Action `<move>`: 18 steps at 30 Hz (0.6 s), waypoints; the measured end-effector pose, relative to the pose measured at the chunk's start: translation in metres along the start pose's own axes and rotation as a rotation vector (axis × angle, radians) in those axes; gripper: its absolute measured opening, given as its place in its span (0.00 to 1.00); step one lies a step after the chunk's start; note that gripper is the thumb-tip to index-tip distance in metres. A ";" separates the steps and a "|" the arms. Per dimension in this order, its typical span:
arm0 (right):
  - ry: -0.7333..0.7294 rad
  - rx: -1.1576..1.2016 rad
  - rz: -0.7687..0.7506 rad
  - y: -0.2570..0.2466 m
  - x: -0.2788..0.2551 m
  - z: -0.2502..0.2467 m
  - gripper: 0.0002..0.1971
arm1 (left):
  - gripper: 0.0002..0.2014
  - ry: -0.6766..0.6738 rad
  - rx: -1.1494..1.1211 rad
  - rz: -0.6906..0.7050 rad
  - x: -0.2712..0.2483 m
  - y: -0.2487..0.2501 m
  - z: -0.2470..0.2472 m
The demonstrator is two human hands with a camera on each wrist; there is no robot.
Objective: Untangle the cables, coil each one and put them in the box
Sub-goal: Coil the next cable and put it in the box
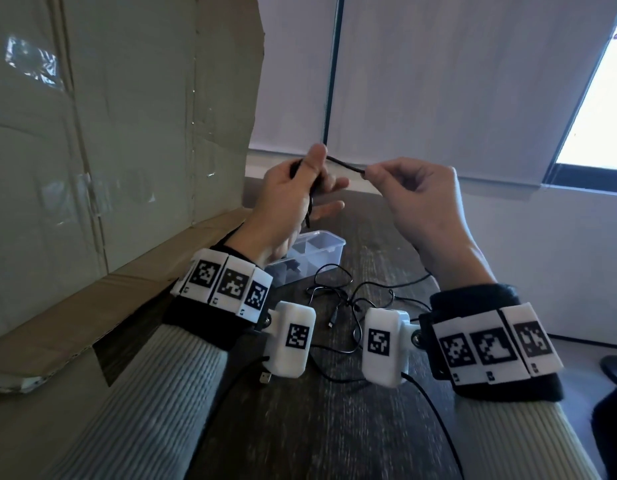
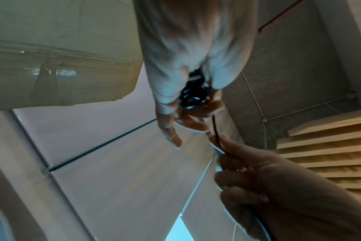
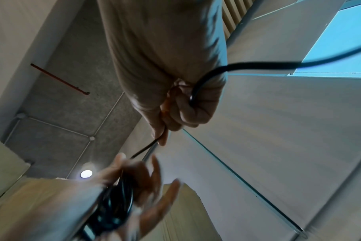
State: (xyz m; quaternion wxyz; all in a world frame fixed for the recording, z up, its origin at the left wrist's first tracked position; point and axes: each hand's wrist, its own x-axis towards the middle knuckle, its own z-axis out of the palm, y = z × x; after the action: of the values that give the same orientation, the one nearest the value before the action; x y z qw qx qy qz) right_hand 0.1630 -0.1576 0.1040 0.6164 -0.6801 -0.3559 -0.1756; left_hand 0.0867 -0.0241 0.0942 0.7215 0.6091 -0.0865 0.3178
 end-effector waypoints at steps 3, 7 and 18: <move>-0.080 -0.083 0.009 0.005 -0.002 0.011 0.12 | 0.15 0.119 -0.094 0.002 0.005 -0.002 0.003; -0.296 -0.112 0.100 0.009 -0.006 0.019 0.19 | 0.16 0.188 -0.232 0.024 0.007 -0.002 0.006; -0.972 -0.258 0.182 -0.011 -0.021 -0.011 0.18 | 0.14 0.322 -0.037 0.074 0.010 -0.002 -0.012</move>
State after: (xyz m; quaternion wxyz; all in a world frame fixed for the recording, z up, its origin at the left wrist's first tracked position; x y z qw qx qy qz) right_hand 0.1433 -0.1743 0.0997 0.3033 -0.7821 -0.5161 0.1727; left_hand 0.0928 -0.0093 0.0944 0.7248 0.5334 0.0022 0.4360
